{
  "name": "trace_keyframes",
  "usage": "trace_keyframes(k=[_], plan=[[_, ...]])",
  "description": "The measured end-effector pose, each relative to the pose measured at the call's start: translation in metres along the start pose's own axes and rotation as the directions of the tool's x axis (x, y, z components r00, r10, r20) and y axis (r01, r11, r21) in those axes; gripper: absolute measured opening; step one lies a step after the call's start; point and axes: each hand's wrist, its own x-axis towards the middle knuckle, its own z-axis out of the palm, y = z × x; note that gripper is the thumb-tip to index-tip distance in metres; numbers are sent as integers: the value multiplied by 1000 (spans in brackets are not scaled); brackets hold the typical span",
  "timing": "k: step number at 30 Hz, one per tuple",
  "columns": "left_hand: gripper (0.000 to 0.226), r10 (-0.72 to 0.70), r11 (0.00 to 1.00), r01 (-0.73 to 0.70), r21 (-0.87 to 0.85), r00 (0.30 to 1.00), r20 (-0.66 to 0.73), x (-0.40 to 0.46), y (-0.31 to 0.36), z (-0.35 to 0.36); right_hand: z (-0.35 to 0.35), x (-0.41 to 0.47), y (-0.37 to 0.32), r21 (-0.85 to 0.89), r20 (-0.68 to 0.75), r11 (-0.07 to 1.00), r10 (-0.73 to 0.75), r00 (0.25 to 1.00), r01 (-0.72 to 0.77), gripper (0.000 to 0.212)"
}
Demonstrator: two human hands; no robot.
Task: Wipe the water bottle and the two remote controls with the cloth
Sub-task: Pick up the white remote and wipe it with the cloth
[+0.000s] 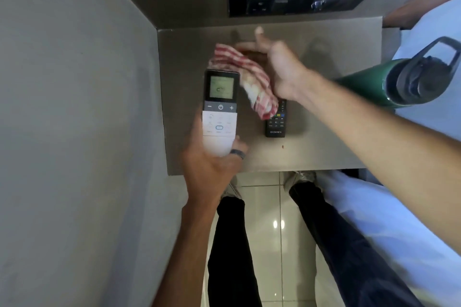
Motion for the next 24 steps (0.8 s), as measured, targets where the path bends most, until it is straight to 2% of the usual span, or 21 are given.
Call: trace_keyframes(k=[1,3,5,7,8,10,12,14,15,17,19,21,24], plan=[[80,-8,1000,9,25,999,-31,4,-6,2,-8,3,6,226,73,967,101,992,-115,56],[94,-3,996,9,92,998,-70,15,-21,5,-18,-2,25,440,184,872,148,972,-216,70],[96,-35,997,41,68,995,-91,28,-39,8,-23,-12,46,502,288,807,183,940,-311,80],[98,-143,989,136,-65,984,-109,40,-48,12,-17,-25,66,485,346,795,209,915,-365,85],[98,-202,976,188,-114,971,-127,45,-49,17,-9,-30,74,460,335,811,217,917,-361,86],[86,-224,974,211,-84,950,-218,48,-53,30,14,-39,91,433,262,844,218,940,-316,80],[77,-256,965,229,-124,923,-286,51,-55,41,34,-44,106,472,167,847,185,968,-244,58],[78,-304,948,251,-194,893,-331,56,-58,48,44,-47,116,520,60,839,150,987,-159,32],[81,-321,943,265,-203,887,-332,58,-60,50,45,-46,119,529,0,840,144,990,-122,28],[90,-323,944,285,-164,897,-301,59,-66,49,43,-44,118,479,-126,876,131,983,-56,28],[96,-299,954,283,-97,919,-258,60,-74,44,38,-42,113,325,-202,945,119,972,-48,31],[95,-277,961,274,-46,933,-230,63,-85,39,32,-45,109,133,-156,989,89,984,-68,45],[89,-263,965,251,-78,928,-264,68,-88,41,23,-58,117,-168,69,986,9,998,3,73]])
